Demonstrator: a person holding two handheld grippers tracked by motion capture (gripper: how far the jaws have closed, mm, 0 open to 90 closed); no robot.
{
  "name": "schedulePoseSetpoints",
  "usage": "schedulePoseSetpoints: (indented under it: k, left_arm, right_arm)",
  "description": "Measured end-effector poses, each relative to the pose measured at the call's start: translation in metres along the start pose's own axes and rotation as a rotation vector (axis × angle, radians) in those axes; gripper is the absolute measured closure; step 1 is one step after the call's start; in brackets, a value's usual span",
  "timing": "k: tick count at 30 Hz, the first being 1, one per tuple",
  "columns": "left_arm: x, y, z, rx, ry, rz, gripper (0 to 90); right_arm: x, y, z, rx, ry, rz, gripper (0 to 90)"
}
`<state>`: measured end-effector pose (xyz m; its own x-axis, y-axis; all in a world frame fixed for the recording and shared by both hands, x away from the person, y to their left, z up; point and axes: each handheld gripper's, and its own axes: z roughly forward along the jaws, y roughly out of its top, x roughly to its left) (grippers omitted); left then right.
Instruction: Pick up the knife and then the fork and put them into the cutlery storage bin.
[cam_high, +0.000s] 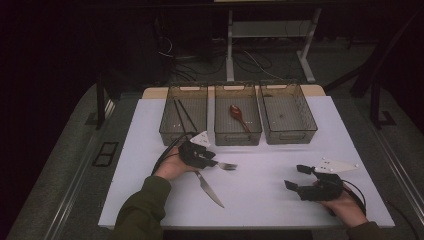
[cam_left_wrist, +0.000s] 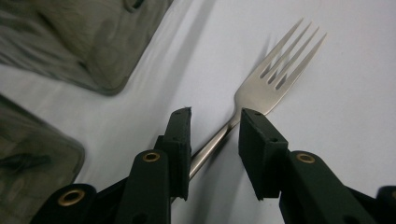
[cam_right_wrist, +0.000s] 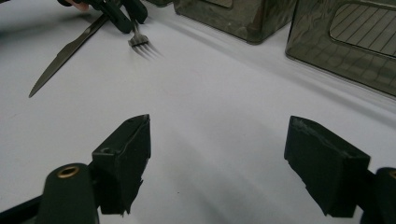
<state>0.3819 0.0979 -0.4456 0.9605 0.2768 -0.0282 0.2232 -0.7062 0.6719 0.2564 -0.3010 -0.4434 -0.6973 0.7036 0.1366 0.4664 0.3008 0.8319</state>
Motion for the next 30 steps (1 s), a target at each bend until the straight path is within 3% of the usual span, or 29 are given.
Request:
schedulePoseSetpoints:
  k: [3,10,16,25,30]
  left_arm:
    - [0.001,0.0,0.0,-0.005,-0.01,0.03,66.3]
    - [0.003,-0.002,0.002,-0.038,-0.042,0.047,73.5]
    - [-0.001,0.007,0.01,-0.038,-0.071,0.087,77.6]
    - [0.0,0.015,0.019,-0.07,-0.092,0.085,83.8]
    - [0.001,0.02,0.022,-0.058,-0.087,0.098,83.7]
  right_arm:
    - [0.0,0.0,0.0,-0.001,0.0,0.0,22.0]
    - [0.0,0.0,0.001,0.003,0.001,-0.005,22.0]
    - [0.0,0.0,0.001,0.005,0.0,-0.003,22.1]
    - [0.0,0.0,0.0,0.007,0.004,-0.004,22.1]
    - [0.0,0.0,0.0,0.004,0.004,0.0,22.1]
